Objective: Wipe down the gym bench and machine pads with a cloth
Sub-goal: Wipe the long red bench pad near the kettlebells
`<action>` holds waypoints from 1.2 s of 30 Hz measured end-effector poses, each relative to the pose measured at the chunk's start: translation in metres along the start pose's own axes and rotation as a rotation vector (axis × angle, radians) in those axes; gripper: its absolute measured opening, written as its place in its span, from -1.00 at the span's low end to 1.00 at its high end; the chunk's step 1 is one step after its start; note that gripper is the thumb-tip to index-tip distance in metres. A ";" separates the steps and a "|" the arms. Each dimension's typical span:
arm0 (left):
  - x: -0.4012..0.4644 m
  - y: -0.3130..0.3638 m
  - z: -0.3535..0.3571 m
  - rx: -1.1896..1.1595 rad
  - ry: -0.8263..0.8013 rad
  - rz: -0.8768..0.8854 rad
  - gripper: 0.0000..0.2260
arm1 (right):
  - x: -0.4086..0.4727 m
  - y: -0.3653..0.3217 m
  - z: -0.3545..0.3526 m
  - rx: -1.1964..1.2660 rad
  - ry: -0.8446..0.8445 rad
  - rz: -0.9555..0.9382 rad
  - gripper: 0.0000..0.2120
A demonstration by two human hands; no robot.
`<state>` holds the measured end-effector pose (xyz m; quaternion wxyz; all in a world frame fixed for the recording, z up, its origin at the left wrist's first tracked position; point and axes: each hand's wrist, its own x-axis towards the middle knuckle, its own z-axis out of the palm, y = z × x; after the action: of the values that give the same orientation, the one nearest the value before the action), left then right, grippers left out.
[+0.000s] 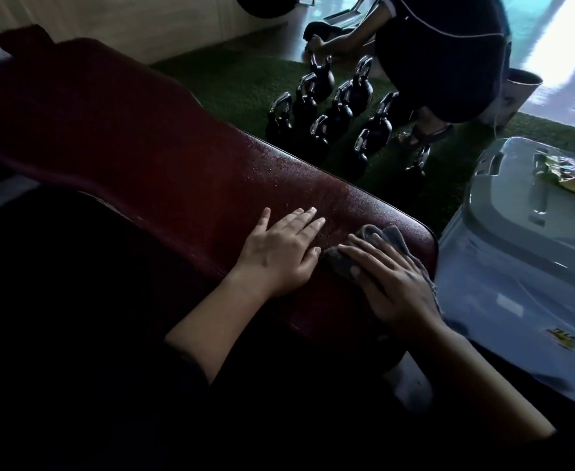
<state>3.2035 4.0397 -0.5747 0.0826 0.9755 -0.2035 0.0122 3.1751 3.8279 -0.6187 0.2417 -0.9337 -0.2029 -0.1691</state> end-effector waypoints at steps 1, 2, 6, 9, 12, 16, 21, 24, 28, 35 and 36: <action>-0.007 -0.003 0.001 0.023 -0.023 -0.004 -0.49 | -0.007 -0.001 -0.001 0.005 0.006 0.008 -0.61; -0.012 -0.006 0.003 0.044 -0.044 -0.004 -0.48 | -0.012 -0.001 -0.002 -0.003 0.014 0.017 -0.60; -0.021 -0.013 0.013 0.059 -0.016 0.003 -0.40 | -0.017 0.001 -0.009 -0.103 -0.050 0.147 -0.51; -0.021 -0.012 0.017 0.062 0.010 -0.002 -0.32 | -0.015 -0.003 -0.013 -0.125 -0.225 0.286 -0.49; -0.021 -0.011 0.018 0.052 0.028 -0.004 -0.33 | -0.007 -0.011 -0.015 -0.124 -0.277 0.300 -0.51; -0.021 -0.011 0.018 0.038 0.036 0.001 -0.36 | -0.010 -0.030 -0.009 -0.138 -0.253 0.206 -0.53; -0.022 -0.013 0.018 0.019 0.057 0.014 -0.34 | -0.054 -0.028 -0.007 -0.080 -0.139 -0.075 -0.58; -0.023 -0.015 0.020 0.020 0.065 0.022 -0.36 | -0.062 0.005 -0.020 -0.036 -0.155 -0.154 -0.58; -0.023 -0.015 0.021 0.026 0.077 0.021 -0.36 | -0.034 0.038 -0.031 -0.089 -0.216 -0.019 -0.56; -0.023 -0.015 0.023 0.013 0.075 0.017 -0.43 | 0.000 -0.013 -0.005 -0.135 -0.213 -0.022 -0.53; -0.022 -0.016 0.023 0.011 0.080 0.020 -0.42 | -0.009 -0.019 -0.005 -0.113 -0.185 -0.094 -0.55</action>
<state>3.1888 4.0588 -0.6007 0.0850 0.9726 -0.2098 0.0529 3.1577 3.8381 -0.6111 0.1609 -0.9469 -0.2580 -0.1043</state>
